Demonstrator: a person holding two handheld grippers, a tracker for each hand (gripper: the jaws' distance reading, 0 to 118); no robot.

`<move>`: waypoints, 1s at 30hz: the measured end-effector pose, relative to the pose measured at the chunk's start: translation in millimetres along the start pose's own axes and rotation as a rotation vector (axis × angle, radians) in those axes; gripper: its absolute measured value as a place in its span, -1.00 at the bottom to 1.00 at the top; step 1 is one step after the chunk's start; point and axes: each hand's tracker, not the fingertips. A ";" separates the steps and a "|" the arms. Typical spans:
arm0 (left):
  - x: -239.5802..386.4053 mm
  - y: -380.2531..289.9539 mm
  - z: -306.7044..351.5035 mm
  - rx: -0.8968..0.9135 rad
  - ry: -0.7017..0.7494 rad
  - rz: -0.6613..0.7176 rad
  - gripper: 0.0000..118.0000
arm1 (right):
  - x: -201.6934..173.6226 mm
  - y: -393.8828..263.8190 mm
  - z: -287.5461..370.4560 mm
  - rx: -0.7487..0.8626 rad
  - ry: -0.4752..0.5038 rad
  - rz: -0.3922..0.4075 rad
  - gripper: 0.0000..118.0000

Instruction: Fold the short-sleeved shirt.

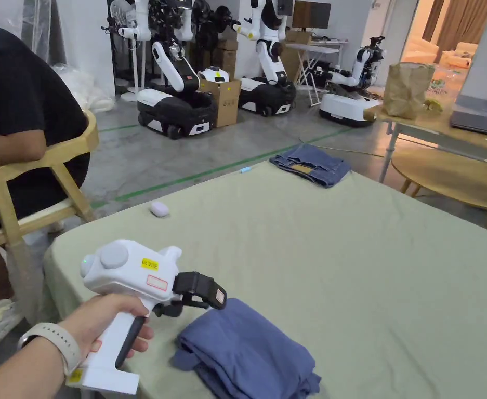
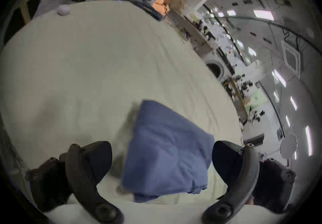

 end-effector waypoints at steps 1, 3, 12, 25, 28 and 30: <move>-4.2 3.0 10.2 0.025 0.027 0.008 0.94 | -0.5 0.7 0.3 0.004 0.002 0.002 -1.00; -11.4 6.0 24.4 0.063 0.120 0.006 0.89 | -1.6 1.5 1.1 0.012 0.007 0.000 -1.00; 54.2 -30.9 32.0 0.160 0.263 -0.076 -1.00 | 8.4 10.0 32.6 0.083 0.007 0.017 -1.00; 404.9 -173.5 4.8 0.692 0.224 -0.794 -1.00 | 50.4 157.1 146.1 0.550 -0.259 0.065 -1.00; 457.2 -192.5 0.6 0.682 0.123 -0.827 -1.00 | 52.4 175.5 170.6 0.637 -0.388 0.102 -1.00; 486.7 -200.2 -4.2 0.716 0.145 -0.921 -1.00 | 53.8 182.9 180.2 0.663 -0.442 0.139 -1.00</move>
